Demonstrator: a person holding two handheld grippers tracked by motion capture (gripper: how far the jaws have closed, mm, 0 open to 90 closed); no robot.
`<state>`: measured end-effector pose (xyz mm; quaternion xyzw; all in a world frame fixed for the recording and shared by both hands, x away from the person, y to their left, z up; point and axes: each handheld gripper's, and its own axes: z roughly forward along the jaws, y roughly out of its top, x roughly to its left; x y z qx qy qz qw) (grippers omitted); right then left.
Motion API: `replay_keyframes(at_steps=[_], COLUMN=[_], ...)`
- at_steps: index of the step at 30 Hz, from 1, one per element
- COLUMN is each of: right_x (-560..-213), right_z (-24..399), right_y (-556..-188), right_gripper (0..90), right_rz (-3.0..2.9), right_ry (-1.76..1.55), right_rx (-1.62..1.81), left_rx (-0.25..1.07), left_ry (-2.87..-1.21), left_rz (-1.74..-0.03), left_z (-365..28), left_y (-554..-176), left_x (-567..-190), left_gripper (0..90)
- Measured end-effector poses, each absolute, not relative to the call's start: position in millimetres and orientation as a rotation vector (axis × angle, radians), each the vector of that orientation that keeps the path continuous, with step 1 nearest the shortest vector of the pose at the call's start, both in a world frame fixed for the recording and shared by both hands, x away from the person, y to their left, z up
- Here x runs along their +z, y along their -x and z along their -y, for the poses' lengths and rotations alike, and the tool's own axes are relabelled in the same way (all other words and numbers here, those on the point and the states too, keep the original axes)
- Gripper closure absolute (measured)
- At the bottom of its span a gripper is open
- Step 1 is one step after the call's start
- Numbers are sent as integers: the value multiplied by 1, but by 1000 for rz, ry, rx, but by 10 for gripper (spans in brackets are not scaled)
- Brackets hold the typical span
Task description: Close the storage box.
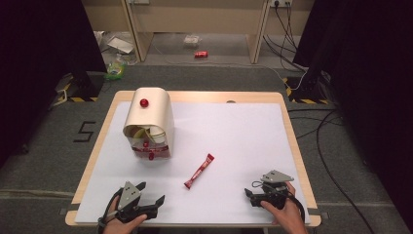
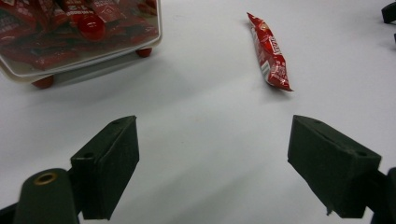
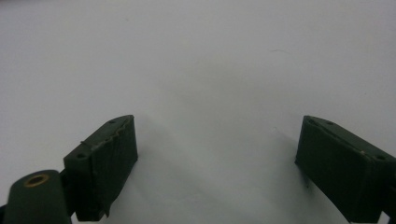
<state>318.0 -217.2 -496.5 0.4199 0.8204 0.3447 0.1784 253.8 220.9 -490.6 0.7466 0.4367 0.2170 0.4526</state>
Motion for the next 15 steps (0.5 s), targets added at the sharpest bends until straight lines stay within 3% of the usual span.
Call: replay_keyframes(at_steps=[15], right_x=[-497], right_z=[217], right_y=[-318], right_gripper=[129], right_rz=[-2320], right_ry=[-1187], right_rx=[975], left_rx=[562], left_ry=[-1865], left_rz=[-1063], left_z=[-223], left_y=[-237], left_x=[-497], left_gripper=[162])
